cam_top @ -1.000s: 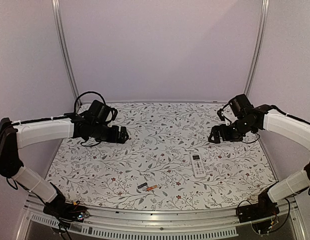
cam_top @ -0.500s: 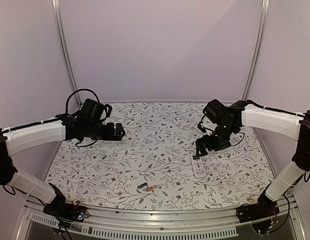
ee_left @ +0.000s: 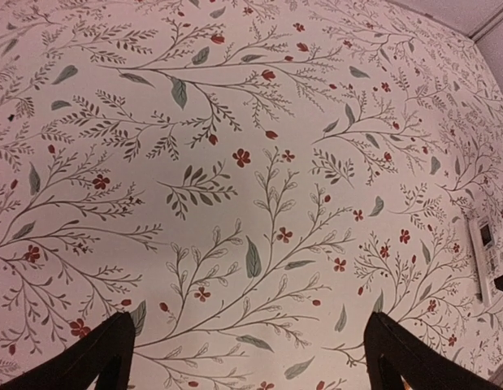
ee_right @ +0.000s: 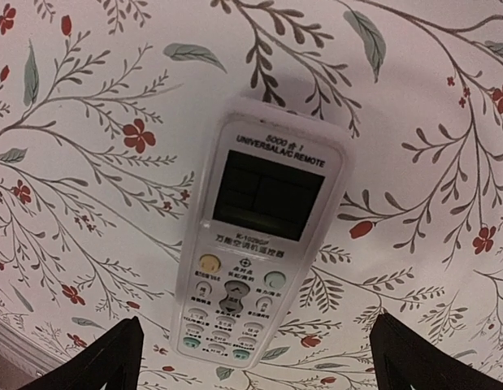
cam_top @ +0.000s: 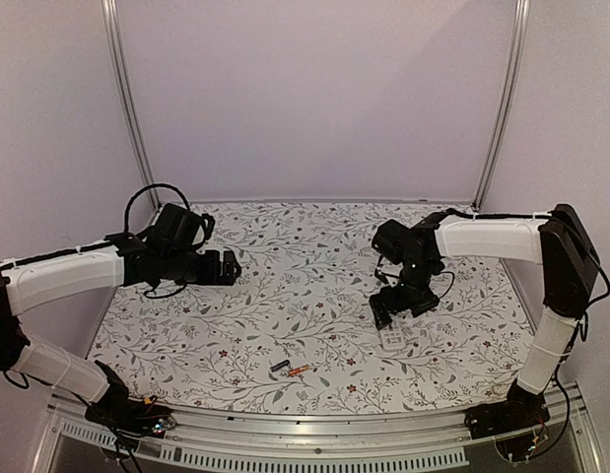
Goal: Load the batteries into the remote control
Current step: Pick up the remote control from the center of the board.
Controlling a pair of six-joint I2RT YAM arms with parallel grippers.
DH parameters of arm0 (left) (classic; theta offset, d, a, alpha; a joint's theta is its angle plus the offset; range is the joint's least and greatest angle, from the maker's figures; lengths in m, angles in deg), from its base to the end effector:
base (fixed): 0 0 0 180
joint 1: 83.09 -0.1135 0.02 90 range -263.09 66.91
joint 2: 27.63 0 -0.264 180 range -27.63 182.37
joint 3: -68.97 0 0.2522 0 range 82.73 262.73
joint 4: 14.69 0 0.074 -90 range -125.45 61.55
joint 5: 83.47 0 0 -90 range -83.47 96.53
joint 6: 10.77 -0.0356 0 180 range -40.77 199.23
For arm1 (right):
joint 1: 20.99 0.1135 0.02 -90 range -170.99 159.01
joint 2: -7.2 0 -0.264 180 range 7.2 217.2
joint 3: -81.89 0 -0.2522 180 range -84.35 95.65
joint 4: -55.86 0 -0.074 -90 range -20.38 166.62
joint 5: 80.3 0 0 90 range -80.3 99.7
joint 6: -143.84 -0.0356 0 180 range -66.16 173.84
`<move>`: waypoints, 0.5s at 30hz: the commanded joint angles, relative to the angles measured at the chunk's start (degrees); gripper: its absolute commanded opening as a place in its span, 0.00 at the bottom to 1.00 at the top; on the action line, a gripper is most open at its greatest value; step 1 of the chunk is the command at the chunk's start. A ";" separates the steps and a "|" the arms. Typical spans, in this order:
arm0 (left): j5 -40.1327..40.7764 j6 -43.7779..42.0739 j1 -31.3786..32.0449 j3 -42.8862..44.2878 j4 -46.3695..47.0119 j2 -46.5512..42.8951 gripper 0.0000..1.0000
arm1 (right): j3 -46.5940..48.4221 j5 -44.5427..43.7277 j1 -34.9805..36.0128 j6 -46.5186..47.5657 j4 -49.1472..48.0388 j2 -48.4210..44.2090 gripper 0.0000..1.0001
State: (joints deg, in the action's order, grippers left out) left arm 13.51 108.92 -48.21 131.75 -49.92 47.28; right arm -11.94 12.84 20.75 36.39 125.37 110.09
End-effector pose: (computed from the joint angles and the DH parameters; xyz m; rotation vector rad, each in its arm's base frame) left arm 0.2255 -0.1519 0.2350 0.0521 2.4237 -0.3803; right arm 0.2432 0.2196 0.1890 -0.6568 3.0388 0.1246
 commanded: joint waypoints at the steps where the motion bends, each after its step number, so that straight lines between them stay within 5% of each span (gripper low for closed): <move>1: 1.15 1.06 0.81 -1.17 1.72 -0.76 1.00 | 2.04 -1.11 0.41 -1.44 -0.48 3.41 0.98; 15: 2.22 2.85 0.81 -2.38 2.57 -0.14 1.00 | 4.66 1.06 1.07 -2.23 -2.39 11.19 0.78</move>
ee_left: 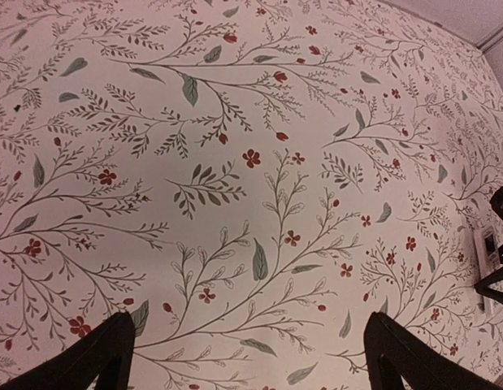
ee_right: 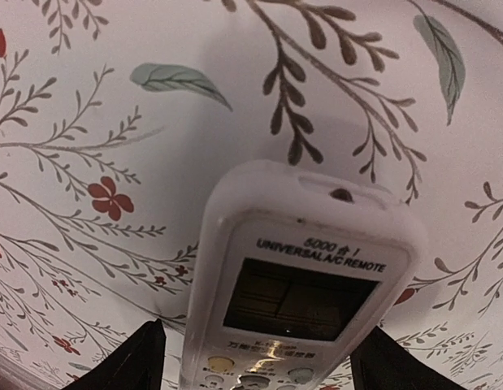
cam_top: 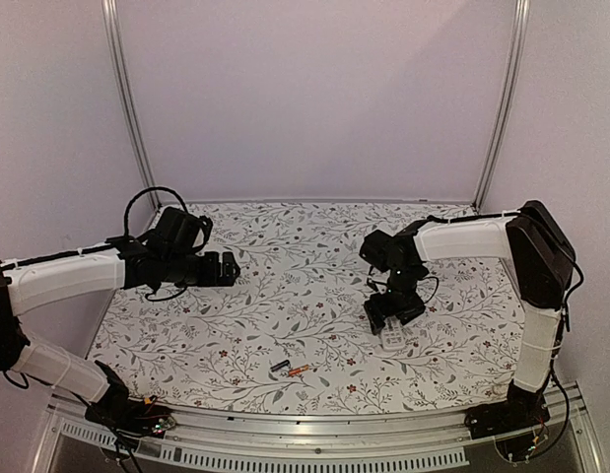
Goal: Load the batteries into the remote control
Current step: Pick up the remote control from the center of the board, then pass from the right arm to the left
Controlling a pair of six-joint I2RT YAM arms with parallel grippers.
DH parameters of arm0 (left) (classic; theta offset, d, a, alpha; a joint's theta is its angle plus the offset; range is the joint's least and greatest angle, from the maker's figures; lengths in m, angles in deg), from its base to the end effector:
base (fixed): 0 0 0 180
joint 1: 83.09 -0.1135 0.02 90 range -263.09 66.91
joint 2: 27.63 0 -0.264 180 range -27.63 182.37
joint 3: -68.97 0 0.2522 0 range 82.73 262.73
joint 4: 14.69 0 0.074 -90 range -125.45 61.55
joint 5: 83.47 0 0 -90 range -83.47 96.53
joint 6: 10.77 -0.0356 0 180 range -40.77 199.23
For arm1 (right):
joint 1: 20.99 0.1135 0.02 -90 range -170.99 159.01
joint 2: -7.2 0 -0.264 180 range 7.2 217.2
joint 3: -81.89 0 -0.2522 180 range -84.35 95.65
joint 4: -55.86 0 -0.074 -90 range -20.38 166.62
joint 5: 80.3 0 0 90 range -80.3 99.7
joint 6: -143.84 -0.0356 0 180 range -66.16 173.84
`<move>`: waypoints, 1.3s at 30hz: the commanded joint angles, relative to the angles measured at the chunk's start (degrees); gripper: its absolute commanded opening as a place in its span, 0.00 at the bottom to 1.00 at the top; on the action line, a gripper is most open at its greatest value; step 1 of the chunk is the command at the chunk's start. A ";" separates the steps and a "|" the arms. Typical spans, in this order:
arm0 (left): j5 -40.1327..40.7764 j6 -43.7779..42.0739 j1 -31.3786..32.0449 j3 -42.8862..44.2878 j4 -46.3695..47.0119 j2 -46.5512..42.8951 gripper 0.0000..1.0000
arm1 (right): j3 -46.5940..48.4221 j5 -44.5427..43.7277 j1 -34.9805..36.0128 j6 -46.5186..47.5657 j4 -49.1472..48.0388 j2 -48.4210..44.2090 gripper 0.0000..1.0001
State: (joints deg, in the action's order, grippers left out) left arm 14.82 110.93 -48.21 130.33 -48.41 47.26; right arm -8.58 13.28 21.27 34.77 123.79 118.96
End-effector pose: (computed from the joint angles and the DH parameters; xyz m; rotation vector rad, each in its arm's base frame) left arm 0.2249 -0.1505 0.2292 -0.0015 2.4175 -0.3727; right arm 0.2583 0.2377 0.1537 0.6242 -3.0429 -0.0813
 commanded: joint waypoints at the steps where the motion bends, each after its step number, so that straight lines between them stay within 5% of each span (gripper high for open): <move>1: 0.99 0.83 0.81 -1.00 1.15 -0.06 1.00 | 1.31 0.76 0.56 -0.68 -0.87 2.65 0.75; 9: -1.02 -0.05 0.81 -1.29 3.24 -0.59 0.99 | 1.22 2.76 0.72 -1.28 -3.84 0.87 0.49; 13: -3.60 -1.03 0.85 -1.79 6.28 -3.36 1.00 | 2.97 5.39 0.63 -0.90 -7.20 -4.75 0.44; 27: -32.34 -4.09 3.46 -4.44 31.26 -14.20 0.99 | 6.04 24.83 -0.78 -4.36 -34.62 -26.94 0.46; 39: -39.04 -5.11 13.50 5.00 37.24 -6.73 1.00 | 0.10 35.10 0.90 -13.06 -59.37 -31.08 0.43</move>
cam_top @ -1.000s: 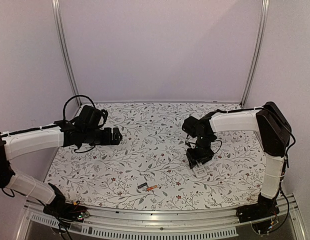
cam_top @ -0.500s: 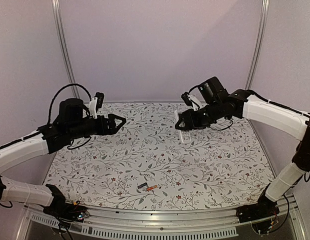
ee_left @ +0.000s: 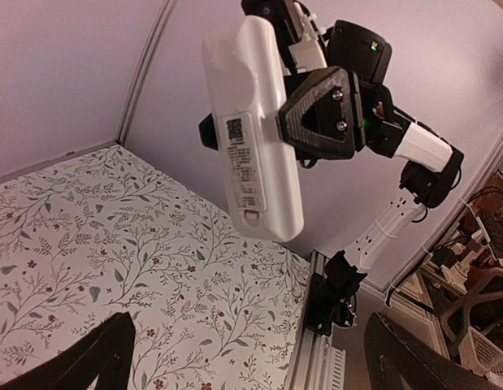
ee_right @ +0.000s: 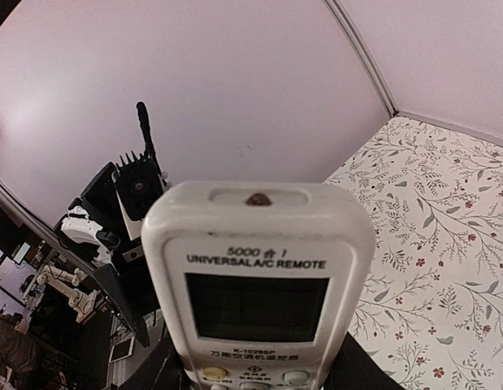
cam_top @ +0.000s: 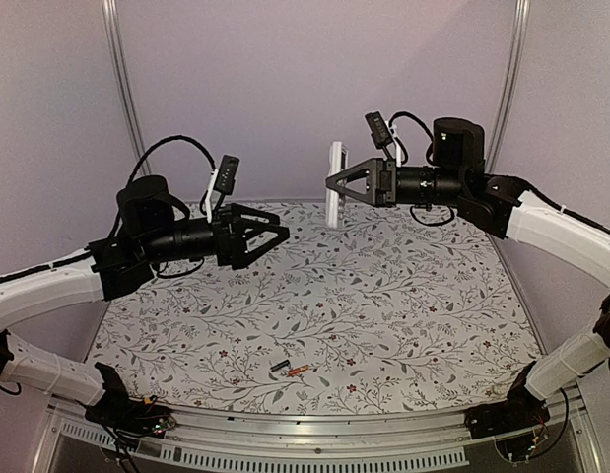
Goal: Load the batteries into the remote control
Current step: Pass from the right arm to the left
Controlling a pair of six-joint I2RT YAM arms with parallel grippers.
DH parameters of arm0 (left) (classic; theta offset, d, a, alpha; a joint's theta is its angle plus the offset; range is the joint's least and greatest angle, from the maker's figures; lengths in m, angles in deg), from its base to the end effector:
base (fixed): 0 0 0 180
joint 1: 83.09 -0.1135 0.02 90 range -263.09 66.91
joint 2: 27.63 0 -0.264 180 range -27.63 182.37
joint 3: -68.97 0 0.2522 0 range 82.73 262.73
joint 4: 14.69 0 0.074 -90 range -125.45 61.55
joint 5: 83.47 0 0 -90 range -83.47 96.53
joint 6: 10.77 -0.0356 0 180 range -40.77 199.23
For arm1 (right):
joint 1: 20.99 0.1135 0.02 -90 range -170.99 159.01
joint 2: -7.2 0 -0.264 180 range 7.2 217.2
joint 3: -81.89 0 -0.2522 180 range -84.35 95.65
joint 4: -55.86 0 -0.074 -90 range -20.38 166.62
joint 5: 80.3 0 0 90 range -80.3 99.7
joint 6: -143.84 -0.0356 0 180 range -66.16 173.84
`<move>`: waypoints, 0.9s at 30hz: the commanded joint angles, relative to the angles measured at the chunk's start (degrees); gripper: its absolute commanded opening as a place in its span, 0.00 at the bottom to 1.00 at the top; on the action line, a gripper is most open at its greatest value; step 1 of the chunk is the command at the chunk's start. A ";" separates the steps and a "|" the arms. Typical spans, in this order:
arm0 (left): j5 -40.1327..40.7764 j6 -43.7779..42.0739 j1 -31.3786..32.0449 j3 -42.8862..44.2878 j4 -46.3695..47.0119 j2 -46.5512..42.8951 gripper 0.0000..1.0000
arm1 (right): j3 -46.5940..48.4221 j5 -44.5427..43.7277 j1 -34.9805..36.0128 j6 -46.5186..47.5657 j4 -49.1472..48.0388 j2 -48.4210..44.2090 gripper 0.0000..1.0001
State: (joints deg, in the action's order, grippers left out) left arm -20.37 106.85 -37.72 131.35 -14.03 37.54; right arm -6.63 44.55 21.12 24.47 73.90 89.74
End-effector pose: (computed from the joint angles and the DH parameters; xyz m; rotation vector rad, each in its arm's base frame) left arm 0.1759 -0.2011 0.3369 0.6636 1.6547 -1.3296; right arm 0.2362 0.2409 0.3981 -0.7023 1.7966 1.4027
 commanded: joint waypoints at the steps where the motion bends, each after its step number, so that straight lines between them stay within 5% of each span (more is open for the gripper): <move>1: -4.28 -0.96 3.59 4.77 3.19 4.35 1.00 | -2.31 4.07 1.17 -3.15 -10.84 -1.86 0.42; 16: -9.12 5.15 7.92 12.15 11.11 14.57 0.99 | -3.27 8.92 3.82 -4.30 -18.65 -0.70 0.38; 27: -8.77 10.40 8.34 10.69 20.14 16.97 0.72 | -4.76 10.20 4.59 -5.41 -21.68 -0.51 0.37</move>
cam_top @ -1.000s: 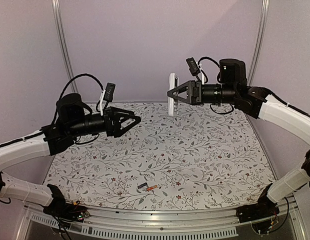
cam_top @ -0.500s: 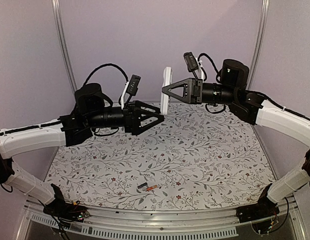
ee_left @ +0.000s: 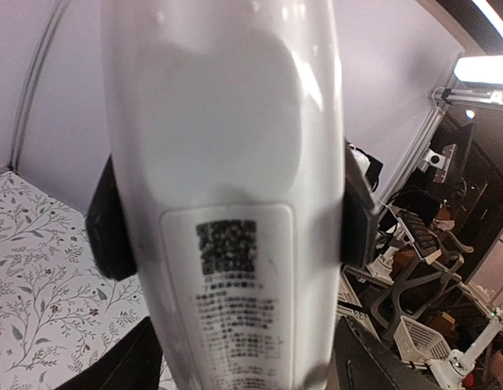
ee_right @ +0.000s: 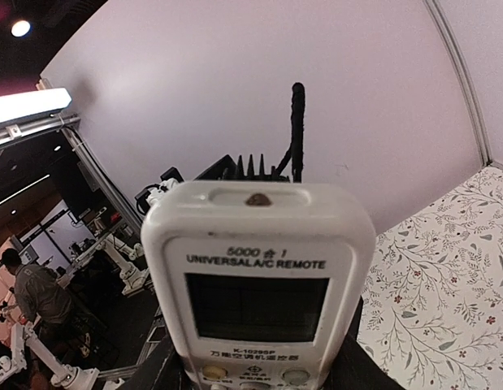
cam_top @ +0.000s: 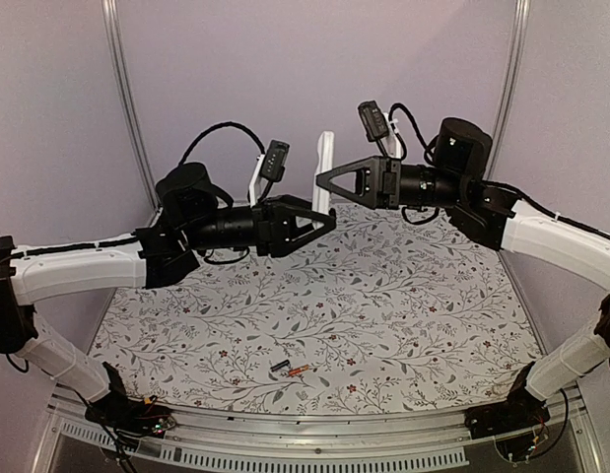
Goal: Load the batteries into the remote control
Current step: Pass from the right arm to the left, then pass from the left arm to the right
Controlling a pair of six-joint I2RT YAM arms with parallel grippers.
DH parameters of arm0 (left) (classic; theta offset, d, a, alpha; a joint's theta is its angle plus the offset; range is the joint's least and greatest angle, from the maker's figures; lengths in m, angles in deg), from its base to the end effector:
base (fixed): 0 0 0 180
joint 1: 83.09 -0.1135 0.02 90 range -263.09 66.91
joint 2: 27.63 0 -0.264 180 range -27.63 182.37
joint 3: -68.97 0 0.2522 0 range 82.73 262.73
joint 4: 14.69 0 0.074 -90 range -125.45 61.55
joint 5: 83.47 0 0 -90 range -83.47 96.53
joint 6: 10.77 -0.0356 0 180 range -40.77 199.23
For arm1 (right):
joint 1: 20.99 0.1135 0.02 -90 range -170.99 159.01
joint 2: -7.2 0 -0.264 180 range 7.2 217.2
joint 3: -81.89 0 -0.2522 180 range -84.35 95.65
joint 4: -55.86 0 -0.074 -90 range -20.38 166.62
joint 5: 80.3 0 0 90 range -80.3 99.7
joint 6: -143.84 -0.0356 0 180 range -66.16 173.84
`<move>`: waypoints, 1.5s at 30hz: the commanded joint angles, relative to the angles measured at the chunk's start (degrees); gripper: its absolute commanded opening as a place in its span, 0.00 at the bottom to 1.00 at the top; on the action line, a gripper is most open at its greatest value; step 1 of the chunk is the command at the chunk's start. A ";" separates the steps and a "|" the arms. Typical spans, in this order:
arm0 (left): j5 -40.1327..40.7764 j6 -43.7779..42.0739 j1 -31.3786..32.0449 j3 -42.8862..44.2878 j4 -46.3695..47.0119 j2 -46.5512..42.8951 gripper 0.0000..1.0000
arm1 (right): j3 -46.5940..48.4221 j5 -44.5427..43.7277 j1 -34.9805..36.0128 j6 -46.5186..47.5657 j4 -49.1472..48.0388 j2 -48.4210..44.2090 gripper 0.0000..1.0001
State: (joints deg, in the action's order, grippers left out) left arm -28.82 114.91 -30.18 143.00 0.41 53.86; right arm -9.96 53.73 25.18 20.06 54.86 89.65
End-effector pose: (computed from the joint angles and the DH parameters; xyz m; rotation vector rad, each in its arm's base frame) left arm 0.1845 -0.2781 0.3555 0.8194 1.5010 -1.6491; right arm 0.2143 0.2589 0.4119 -0.8847 1.4934 1.6310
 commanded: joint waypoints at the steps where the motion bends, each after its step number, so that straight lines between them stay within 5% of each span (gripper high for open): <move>1: -0.33 2.65 0.80 -1.10 6.27 0.67 0.71 | -1.63 1.20 0.54 -1.17 -2.86 -0.45 0.37; 10: -1.16 1.59 0.71 0.00 4.92 0.86 0.40 | -2.17 0.99 0.52 -1.39 -3.08 -1.11 0.39; 12: -0.78 0.98 0.66 0.02 3.90 0.63 0.34 | -2.06 0.53 0.50 -1.83 -2.61 -1.17 0.50; 15: 0.86 -1.39 0.69 0.02 1.17 -0.42 0.26 | -1.25 -1.00 0.48 -1.91 1.53 -1.47 0.84; 18: 6.88 -7.38 0.71 0.53 -7.10 -2.73 0.22 | -0.18 -6.29 0.22 1.23 11.08 -3.33 0.99; 27: 29.13 -19.82 1.15 3.71 -28.57 -4.24 0.14 | 5.25 -27.10 -0.25 7.29 38.43 -4.77 0.99; 38: 37.86 -23.99 4.20 9.03 -37.55 2.45 0.12 | 10.15 -30.18 -0.13 5.31 44.29 -0.94 0.99; 45: 38.49 -24.87 6.16 11.27 -38.79 5.48 0.11 | 11.45 -29.18 -0.17 2.43 44.19 2.98 0.85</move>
State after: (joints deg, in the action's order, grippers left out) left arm 7.76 91.55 -25.64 152.29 -37.03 58.39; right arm -0.05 24.84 25.12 24.30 97.15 90.07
